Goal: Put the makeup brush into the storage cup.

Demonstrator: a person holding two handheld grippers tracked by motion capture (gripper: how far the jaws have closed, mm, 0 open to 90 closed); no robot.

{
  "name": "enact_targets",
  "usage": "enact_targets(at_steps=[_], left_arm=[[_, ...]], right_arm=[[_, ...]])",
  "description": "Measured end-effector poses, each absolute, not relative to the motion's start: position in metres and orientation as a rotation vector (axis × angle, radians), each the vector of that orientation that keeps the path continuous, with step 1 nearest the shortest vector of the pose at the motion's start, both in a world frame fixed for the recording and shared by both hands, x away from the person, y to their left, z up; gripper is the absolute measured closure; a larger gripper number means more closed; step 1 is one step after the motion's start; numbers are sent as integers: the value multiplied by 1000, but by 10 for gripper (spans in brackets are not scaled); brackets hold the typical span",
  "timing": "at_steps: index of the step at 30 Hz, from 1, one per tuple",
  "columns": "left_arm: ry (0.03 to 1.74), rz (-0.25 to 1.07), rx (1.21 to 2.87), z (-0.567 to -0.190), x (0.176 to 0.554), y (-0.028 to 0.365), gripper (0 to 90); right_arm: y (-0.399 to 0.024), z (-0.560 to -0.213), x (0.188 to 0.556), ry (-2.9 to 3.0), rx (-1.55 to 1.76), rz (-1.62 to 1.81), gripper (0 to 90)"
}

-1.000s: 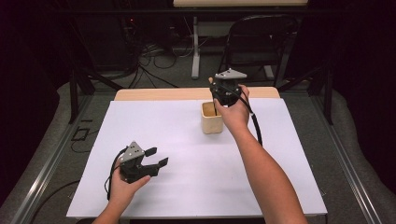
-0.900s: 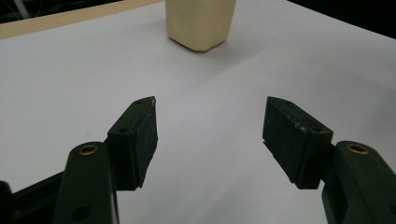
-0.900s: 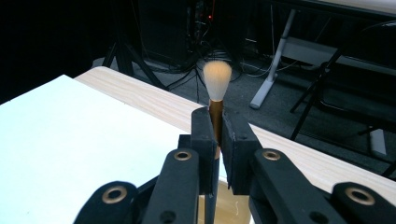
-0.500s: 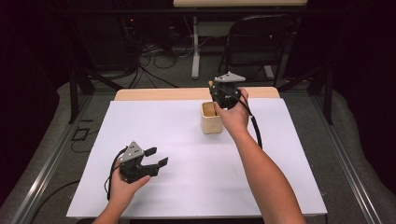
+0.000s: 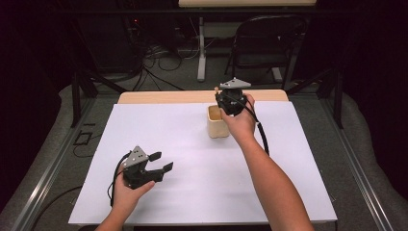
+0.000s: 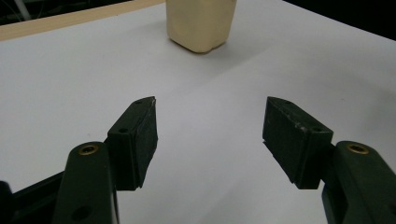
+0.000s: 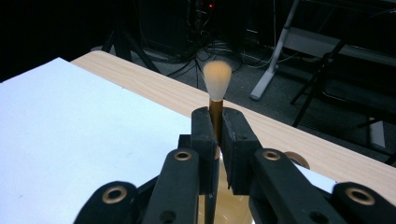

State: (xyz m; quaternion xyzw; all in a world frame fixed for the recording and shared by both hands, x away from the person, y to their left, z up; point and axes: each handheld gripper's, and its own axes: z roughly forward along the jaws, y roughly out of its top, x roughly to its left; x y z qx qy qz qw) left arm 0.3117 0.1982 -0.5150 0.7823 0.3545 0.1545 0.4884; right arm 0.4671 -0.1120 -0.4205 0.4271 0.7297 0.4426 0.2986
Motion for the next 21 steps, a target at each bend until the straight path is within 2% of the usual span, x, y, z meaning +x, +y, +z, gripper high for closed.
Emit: enact_targets(at_steps=[21], left_arm=[[862,372,1901,-515,312,198,354]], right_arm=[[-111,-434,466,1959,1139,1155,840]])
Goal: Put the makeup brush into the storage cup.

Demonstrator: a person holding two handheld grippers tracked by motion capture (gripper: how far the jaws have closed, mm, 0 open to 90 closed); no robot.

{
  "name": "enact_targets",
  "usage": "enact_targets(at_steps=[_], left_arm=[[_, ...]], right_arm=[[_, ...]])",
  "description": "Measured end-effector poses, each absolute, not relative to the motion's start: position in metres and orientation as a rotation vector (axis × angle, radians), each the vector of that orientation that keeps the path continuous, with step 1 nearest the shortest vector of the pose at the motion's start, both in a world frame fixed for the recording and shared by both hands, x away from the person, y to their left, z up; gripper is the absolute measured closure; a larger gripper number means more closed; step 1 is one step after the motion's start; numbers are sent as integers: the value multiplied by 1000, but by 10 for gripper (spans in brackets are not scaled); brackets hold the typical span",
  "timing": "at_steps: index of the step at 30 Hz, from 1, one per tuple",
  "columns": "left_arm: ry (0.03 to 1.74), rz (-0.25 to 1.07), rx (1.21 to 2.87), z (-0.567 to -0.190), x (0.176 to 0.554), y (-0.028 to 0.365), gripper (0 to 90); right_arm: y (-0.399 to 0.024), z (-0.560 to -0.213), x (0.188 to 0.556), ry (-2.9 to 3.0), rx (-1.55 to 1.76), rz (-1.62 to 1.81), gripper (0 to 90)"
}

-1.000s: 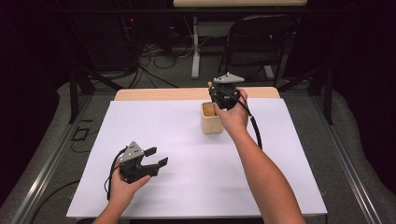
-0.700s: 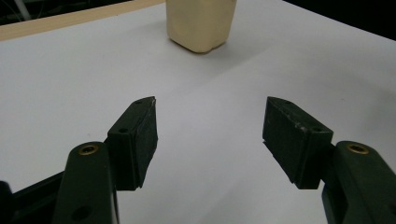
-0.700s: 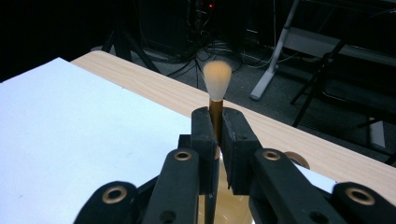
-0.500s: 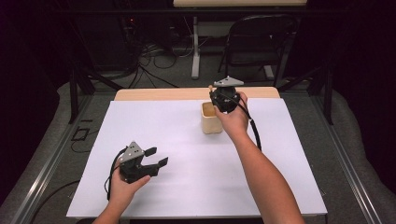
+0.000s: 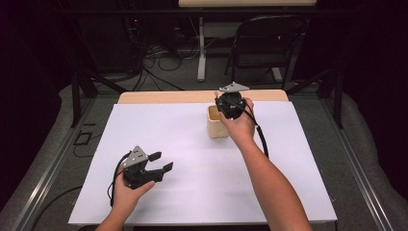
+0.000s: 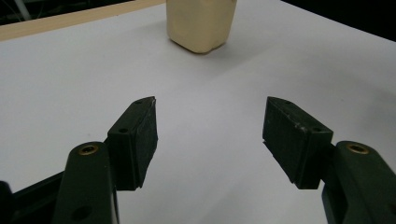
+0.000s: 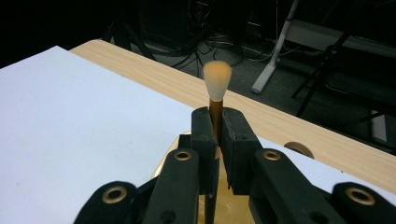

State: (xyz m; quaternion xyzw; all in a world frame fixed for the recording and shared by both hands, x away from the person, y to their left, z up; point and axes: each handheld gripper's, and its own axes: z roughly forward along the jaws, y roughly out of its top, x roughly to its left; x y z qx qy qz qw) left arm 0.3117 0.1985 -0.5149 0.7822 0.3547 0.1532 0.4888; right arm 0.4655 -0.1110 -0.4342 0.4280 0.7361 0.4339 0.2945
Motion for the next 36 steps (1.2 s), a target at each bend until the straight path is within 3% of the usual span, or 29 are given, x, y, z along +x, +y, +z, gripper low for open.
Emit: enact_targets(at_steps=[36], left_arm=[[860,375,1905,-515,312,198,355]], right_arm=[[-112,-458,464,1995,1159,1123,840]])
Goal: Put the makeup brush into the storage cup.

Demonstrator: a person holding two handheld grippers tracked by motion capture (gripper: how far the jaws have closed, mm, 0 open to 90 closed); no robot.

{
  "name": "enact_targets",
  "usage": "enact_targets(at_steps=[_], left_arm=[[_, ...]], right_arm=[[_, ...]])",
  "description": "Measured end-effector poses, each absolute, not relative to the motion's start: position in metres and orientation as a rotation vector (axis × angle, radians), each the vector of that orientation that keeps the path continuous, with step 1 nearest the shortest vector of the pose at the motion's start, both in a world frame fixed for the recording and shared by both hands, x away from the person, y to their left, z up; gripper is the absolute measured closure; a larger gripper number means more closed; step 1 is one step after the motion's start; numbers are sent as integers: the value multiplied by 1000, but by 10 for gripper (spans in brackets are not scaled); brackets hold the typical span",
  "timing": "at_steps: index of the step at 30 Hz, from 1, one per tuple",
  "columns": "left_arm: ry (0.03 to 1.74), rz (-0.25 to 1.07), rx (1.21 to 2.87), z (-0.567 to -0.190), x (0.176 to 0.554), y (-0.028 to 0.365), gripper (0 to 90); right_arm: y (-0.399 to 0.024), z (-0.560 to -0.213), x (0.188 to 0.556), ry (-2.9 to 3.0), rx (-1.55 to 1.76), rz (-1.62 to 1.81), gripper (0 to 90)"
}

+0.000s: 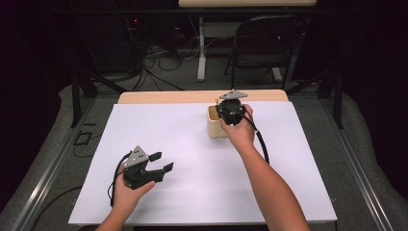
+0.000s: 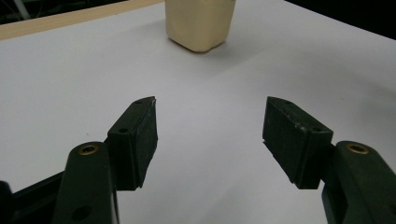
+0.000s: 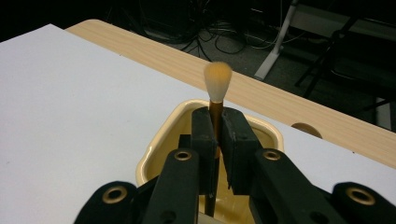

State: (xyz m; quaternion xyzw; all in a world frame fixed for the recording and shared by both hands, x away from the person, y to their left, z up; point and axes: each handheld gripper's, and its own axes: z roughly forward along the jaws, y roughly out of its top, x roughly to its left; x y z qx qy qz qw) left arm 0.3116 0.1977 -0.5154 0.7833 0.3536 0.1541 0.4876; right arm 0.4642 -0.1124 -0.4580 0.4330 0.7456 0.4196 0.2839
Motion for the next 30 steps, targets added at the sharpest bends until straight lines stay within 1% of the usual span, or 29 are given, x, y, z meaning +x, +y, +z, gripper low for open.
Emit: enact_targets(at_steps=[14,15,17,21,26,30], left_arm=[[860,375,1903,-515,311,198,355],[860,375,1903,-515,311,198,355],[860,375,1904,-515,312,198,355],[859,375,1904,-515,311,198,355],[857,375,1904,-515,311,197,355],[859,374,1902,-515,311,197,354]], right_arm=[[-113,-459,464,2012,1156,1112,839],[-113,-459,464,2012,1162,1113,823],[-114,-460,465,2009,1156,1128,726],[-113,-460,465,2008,1143,1136,610],[-114,-458,465,1991,1143,1141,548],[-115,-458,464,1991,1153,1145,522]])
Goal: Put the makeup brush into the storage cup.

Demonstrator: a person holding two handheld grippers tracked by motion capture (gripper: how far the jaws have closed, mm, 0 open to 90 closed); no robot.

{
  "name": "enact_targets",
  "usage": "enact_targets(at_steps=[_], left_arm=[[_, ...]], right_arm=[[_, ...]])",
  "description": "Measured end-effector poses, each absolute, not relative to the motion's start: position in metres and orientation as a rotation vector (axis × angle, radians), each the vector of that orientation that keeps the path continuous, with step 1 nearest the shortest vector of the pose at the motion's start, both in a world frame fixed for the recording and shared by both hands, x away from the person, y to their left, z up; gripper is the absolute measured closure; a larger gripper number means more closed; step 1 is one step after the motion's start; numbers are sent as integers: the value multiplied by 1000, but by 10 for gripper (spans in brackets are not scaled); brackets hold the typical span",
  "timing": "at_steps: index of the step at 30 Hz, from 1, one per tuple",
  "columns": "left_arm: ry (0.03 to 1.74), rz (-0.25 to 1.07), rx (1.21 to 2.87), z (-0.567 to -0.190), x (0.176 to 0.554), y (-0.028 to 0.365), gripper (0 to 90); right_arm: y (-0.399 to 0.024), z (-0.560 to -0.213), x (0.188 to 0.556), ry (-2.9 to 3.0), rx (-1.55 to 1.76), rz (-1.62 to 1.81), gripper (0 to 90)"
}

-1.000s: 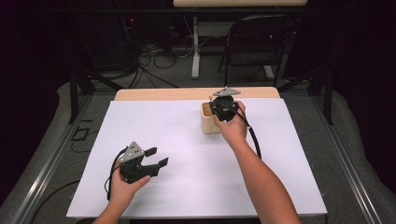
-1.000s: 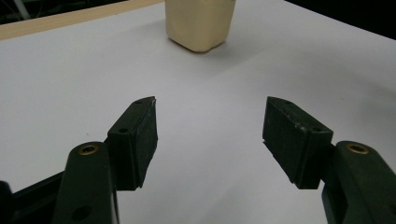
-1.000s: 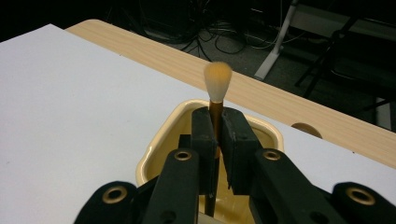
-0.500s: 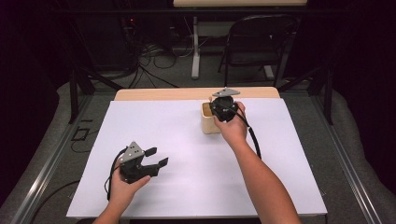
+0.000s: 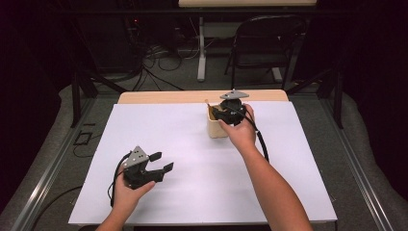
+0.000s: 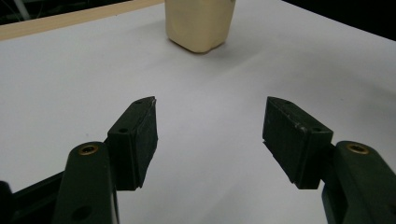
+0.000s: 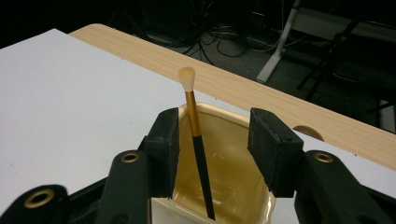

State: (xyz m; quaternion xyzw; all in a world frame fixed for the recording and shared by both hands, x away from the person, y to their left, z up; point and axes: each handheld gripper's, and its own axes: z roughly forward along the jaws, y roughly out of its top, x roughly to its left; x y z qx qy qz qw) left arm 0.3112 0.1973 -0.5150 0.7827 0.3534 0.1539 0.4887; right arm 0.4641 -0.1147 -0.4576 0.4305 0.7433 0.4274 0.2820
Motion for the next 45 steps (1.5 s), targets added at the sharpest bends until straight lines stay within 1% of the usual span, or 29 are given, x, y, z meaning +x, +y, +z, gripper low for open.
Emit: enact_targets(at_steps=[15,45], left_arm=[[863,371,1901,-515,312,197,355],[875,373,1896,-515,313,199,354]], right_arm=[[-116,-454,464,1993,1148,1133,473],[-122,-449,460,2034,1137,1138,459]])
